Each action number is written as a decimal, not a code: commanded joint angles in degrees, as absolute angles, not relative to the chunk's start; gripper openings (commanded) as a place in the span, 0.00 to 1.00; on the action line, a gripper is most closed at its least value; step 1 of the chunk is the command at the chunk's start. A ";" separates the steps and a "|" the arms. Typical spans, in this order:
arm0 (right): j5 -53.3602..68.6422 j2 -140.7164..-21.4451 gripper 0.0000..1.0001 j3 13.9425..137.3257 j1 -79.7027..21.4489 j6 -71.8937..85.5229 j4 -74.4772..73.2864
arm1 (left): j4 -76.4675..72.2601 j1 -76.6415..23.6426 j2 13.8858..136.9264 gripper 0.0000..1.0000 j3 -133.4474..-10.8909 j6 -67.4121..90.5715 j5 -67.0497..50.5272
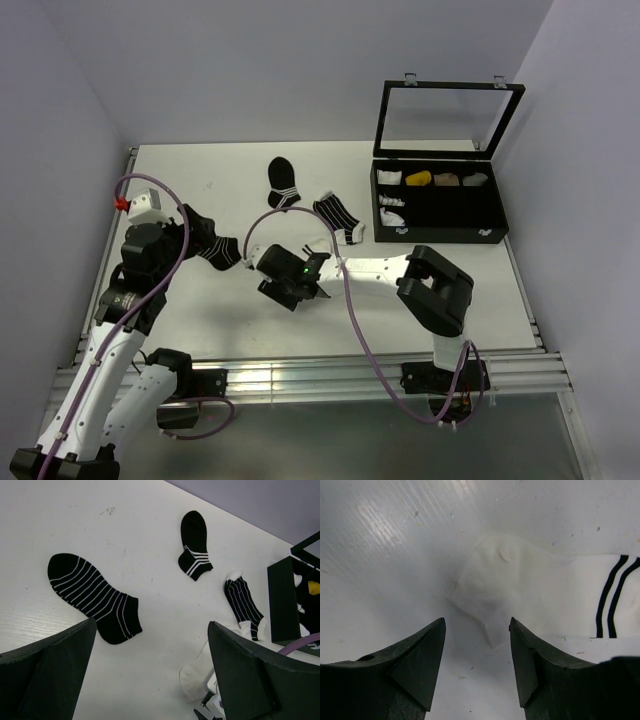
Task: Roll the socks
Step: Roll the sock at the center of the board.
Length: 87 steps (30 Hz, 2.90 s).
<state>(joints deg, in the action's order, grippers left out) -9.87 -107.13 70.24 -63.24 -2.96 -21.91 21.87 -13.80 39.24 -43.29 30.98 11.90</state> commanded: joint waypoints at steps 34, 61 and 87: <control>-5.54 -112.76 0.44 68.91 -63.72 -1.23 -16.08 | 21.00 -13.18 41.22 0.99 -43.33 31.46 10.99; 16.31 -108.37 0.00 64.34 -57.57 6.41 -7.21 | 21.28 -13.27 43.06 0.99 -41.40 43.48 0.89; 31.03 -110.83 0.06 60.47 -48.25 12.48 1.76 | -1.39 -24.87 57.30 0.79 -18.63 73.38 -5.27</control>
<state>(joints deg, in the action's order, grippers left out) 32.56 -110.06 60.62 -48.36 12.62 0.49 5.06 -23.62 56.07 -19.20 68.53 -4.54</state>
